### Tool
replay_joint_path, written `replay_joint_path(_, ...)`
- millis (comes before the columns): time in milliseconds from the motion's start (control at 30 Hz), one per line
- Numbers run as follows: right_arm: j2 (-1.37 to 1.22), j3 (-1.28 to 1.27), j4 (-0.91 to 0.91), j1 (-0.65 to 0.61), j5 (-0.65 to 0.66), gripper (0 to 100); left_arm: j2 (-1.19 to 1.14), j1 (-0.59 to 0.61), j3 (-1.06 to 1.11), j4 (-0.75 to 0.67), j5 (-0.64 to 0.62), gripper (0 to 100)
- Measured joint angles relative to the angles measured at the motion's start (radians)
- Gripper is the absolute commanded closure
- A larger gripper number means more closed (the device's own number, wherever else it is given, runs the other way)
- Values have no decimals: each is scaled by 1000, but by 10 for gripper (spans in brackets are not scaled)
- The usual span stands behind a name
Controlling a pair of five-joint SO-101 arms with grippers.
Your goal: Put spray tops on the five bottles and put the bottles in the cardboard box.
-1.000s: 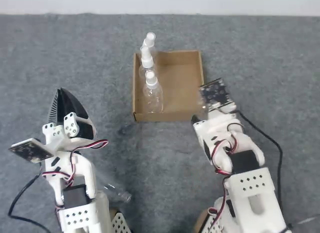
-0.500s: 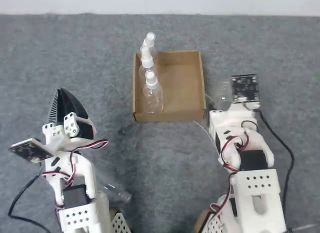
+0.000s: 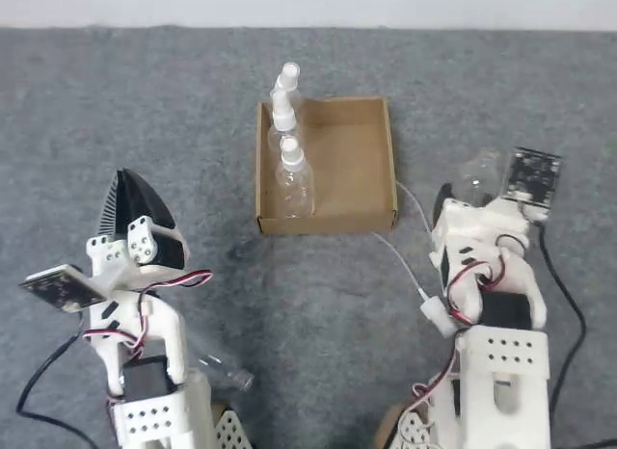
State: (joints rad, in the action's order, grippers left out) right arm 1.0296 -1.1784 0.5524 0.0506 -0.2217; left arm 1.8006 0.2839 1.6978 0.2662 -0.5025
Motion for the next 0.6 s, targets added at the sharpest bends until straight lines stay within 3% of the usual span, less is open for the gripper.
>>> replay_joint_path(233, 0, -60, -167, 98, -86, 936, 0, -14, 0, 0, 0, 987)
replay_joint_path(600, 0, -66, -230, 204, -133, 936, 0, -107, 0, 0, 0, 987)
